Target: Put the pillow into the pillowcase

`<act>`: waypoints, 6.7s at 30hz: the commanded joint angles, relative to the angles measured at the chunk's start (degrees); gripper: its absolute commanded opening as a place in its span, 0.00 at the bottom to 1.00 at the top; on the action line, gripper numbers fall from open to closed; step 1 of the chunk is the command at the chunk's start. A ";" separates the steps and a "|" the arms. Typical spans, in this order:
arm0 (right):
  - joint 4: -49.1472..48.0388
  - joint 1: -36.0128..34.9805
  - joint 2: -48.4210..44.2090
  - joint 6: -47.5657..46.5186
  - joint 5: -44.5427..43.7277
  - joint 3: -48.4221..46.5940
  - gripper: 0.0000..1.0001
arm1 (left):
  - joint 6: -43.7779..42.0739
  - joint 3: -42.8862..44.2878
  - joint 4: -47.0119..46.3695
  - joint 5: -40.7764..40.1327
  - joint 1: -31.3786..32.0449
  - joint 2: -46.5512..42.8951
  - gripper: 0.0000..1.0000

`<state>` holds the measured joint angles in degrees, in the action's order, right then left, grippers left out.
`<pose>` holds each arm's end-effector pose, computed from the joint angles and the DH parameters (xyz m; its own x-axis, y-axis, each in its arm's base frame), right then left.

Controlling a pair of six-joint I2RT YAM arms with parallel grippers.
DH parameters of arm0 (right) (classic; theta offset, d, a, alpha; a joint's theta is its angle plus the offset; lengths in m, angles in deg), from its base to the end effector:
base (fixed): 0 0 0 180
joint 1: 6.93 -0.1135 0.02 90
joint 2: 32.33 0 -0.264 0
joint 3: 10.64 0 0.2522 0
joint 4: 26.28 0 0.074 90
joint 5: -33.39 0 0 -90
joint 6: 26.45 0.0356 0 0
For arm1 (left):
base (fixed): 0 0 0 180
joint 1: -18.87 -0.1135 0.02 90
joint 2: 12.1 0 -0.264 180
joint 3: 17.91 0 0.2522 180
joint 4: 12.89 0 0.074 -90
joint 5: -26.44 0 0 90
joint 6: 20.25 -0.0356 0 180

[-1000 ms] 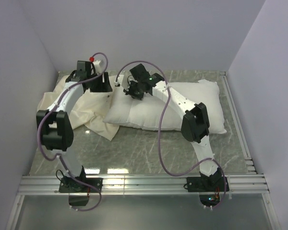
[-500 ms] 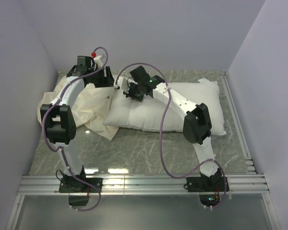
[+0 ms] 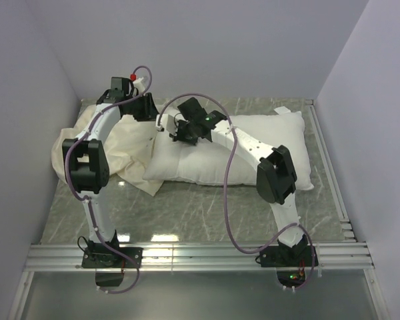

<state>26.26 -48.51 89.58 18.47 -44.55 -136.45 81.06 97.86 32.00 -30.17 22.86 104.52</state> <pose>0.3564 0.3262 0.2731 0.1362 -0.8048 -0.5776 -0.9288 0.0991 -0.3572 0.4604 -0.0518 0.2715 -0.7871 -0.1092 -0.6071 0.2926 0.8003 -0.5234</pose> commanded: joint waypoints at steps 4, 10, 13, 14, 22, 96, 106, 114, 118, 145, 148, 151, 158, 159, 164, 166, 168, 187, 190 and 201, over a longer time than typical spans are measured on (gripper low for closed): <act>1.38 -2.18 -2.11 -2.47 1.57 4.73 0.00 | -1.99 2.22 0.42 2.73 0.05 0.19 0.20; -0.20 -3.06 -3.78 -4.39 0.87 7.63 0.00 | -2.52 3.89 0.86 7.39 -0.03 -1.82 0.00; -0.99 -3.85 -4.75 -5.89 0.69 9.56 0.00 | -2.52 4.68 0.86 8.01 -0.03 -3.76 0.00; -1.43 -4.03 -5.44 -6.16 0.69 10.27 0.00 | -2.43 5.03 1.03 8.36 -0.03 -4.90 0.00; -7.74 -6.32 -6.33 -9.23 -2.20 14.14 0.00 | -1.11 6.44 5.15 16.43 0.05 -7.37 0.00; -10.92 5.20 9.84 5.18 -5.02 -11.88 0.00 | 35.27 -46.47 -54.07 9.95 -8.30 -7.64 0.42; -10.48 5.20 9.84 5.35 -4.58 -12.05 0.00 | 34.21 -45.24 -56.35 4.49 -6.89 -6.23 0.35; -10.83 5.20 9.58 5.09 -4.58 -11.53 0.00 | 30.97 -42.17 -51.53 0.89 -5.92 -5.44 0.14; -10.92 5.20 9.84 4.83 -5.46 -11.44 0.00 | 26.41 -39.18 -41.98 1.41 -6.27 -8.24 0.00; -9.96 5.02 12.48 5.80 -11.70 -14.51 0.00 | -15.52 -26.09 15.08 11.51 -12.43 -31.10 0.00; -10.48 4.85 12.21 4.92 -11.88 -13.81 0.00 | -16.59 -21.35 17.64 14.59 -12.69 -29.17 0.00; -11.27 4.58 11.95 4.56 -11.97 -13.37 0.00 | -13.69 -15.99 17.29 17.93 -11.47 -25.49 0.00; -11.62 3.88 10.38 5.70 -9.42 -12.85 0.00 | 2.95 -9.20 9.14 24.79 -5.75 -18.89 0.00; -12.06 3.88 9.76 5.88 -8.37 -11.10 0.00 | 5.36 -9.29 7.03 26.97 -5.40 -18.10 0.00; -13.48 4.23 6.85 9.48 -5.30 -8.88 0.00 | 16.70 -14.28 -8.94 32.52 0.04 -17.73 0.00; -12.34 4.75 7.29 12.28 -5.55 -11.60 0.00 | 26.98 -21.57 -21.30 34.98 1.02 -19.23 0.00; -9.79 5.19 8.87 13.61 -5.90 -15.99 0.00 | 35.77 -27.91 -27.94 36.22 1.72 -21.51 0.00; -10.21 7.22 8.44 18.00 -4.24 -14.69 0.00 | 13.79 -24.66 2.06 31.03 -0.74 -27.15 0.00; -10.31 7.13 7.82 19.32 -1.95 -14.60 0.00 | 22.42 -26.96 -5.79 33.05 1.98 -24.95 0.00; -9.08 8.10 5.27 22.93 2.80 -13.19 0.01 | 35.45 -37.67 -26.56 22.25 5.68 -22.04 0.00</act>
<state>16.63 -41.45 98.84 39.12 -43.77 -150.41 113.06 62.67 12.24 -4.55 28.70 83.12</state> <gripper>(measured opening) 0.043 0.013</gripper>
